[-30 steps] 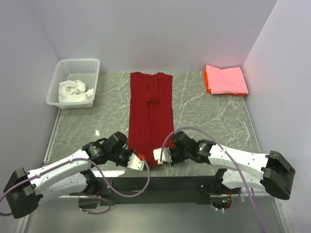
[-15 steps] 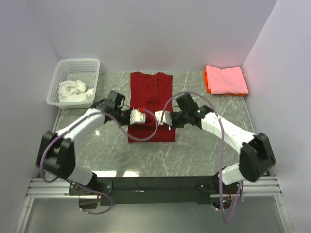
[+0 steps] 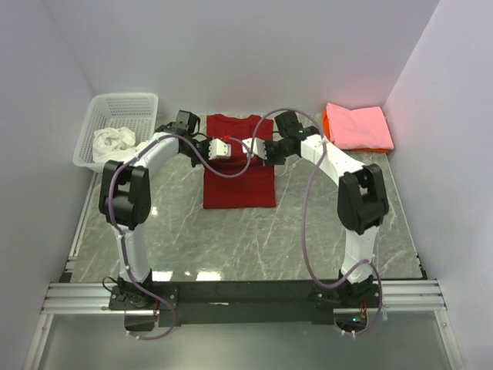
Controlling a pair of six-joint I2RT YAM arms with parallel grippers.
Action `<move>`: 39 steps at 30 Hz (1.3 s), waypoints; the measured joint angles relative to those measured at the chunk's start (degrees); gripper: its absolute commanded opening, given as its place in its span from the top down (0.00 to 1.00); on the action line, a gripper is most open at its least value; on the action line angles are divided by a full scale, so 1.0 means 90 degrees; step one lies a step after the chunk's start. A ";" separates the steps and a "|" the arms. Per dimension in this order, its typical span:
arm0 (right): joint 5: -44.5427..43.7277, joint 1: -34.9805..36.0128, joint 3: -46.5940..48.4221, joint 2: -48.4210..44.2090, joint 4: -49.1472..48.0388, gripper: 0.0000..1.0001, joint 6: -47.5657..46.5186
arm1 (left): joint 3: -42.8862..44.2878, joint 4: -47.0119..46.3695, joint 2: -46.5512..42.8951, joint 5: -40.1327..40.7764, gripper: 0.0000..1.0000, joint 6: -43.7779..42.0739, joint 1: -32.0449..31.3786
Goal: Fold and stack the t-shirts
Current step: Fold the tshirt
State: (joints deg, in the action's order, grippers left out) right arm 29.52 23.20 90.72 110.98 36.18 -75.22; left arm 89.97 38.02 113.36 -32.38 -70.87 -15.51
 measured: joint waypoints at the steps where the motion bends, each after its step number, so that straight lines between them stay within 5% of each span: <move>1: 0.0005 -0.0027 0.0194 0.0197 0.0017 1.00 -0.0032 | 0.0153 0.0034 0.0146 0.0002 0.99 -0.0034 0.0032; 6: 0.0010 -0.0100 0.0675 0.0794 0.0107 1.00 -0.0124 | 0.0767 0.0187 0.0746 0.0007 0.94 -0.0158 0.0134; 8: -0.0015 -0.0109 0.0743 0.0918 0.0121 0.93 -0.0126 | 0.0840 0.0175 0.0874 0.0012 0.77 -0.0175 0.0151; 9: -0.0039 -0.0109 0.0763 0.0959 0.0117 0.86 -0.0117 | 0.0840 0.0180 0.0891 0.0012 0.70 -0.0204 0.0153; 11: -0.0107 -0.0109 0.0814 0.1020 0.0119 0.38 -0.0032 | 0.0840 0.0138 0.0911 0.0041 0.53 -0.0199 0.0163; 12: -0.0163 -0.0109 0.0838 0.1039 0.0104 0.32 0.0019 | 0.0840 0.0087 0.0913 0.0053 0.50 -0.0158 0.0163; 20: -0.0374 -0.0240 0.0746 0.0857 0.0080 0.33 0.0274 | 0.0755 -0.0177 0.0673 -0.0151 0.43 0.0719 0.0491; 28: -0.0209 0.0209 -0.1387 -0.1115 0.0170 0.46 0.0590 | -0.2212 -0.0590 -0.1710 -0.0444 0.41 0.0894 0.0512; 33: -0.0240 0.0950 -0.2259 -0.1256 -0.0078 0.50 0.0957 | -0.3094 -0.0877 -0.1953 -0.0542 0.45 0.0911 0.0100; 39: -0.0517 0.0967 -0.2424 -0.0872 -0.0386 0.50 0.1168 | -0.3334 -0.0986 -0.1909 -0.0539 0.46 0.0755 -0.0017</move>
State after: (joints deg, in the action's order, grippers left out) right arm 24.86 31.90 68.90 103.13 32.71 -64.71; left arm 59.96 29.15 96.18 -37.23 -64.07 -15.66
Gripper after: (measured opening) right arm 0.502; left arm 0.543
